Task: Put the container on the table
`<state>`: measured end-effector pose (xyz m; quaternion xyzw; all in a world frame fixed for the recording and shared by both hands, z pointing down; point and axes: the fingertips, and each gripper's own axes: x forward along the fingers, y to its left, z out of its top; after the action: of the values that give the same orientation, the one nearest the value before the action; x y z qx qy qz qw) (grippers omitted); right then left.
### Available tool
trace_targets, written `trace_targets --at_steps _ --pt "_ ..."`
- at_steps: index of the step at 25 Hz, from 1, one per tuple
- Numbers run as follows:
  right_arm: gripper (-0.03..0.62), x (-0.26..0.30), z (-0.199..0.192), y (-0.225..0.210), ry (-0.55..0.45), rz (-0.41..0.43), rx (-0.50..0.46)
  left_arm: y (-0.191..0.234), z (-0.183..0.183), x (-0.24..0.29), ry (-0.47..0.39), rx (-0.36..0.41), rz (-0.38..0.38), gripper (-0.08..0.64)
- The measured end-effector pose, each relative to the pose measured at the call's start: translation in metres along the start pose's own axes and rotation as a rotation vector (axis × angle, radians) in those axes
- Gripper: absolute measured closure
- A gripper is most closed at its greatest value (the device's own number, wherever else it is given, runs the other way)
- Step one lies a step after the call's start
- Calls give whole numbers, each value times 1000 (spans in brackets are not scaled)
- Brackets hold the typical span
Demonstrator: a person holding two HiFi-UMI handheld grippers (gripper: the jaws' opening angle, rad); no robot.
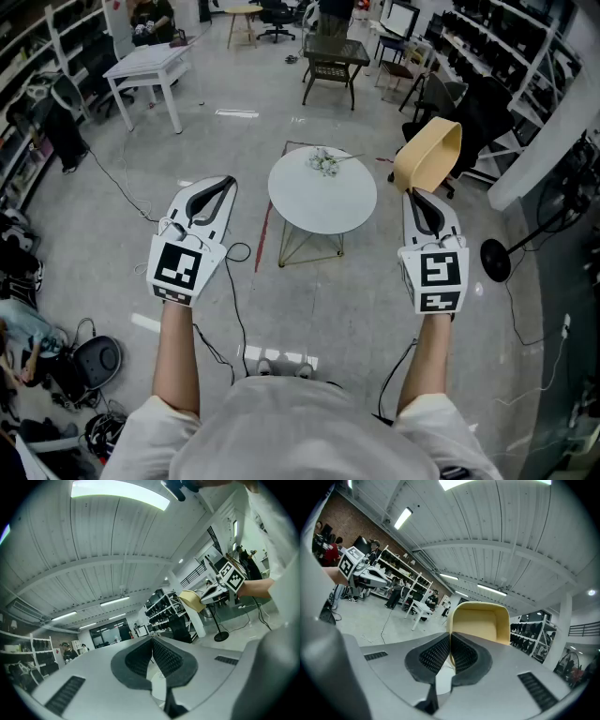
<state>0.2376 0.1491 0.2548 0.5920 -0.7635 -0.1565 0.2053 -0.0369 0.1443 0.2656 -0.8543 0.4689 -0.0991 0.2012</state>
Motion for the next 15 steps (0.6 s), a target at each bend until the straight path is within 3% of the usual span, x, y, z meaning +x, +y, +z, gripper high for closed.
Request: trace_targets --at_steps 9,15 --pt "572 -23 -6 -7 -50 58 11 -25 5 -8 19 -1 18 540" --pt "572 -7 -16 -19 -57 88 -8 -33 4 8 33 -7 35 540"
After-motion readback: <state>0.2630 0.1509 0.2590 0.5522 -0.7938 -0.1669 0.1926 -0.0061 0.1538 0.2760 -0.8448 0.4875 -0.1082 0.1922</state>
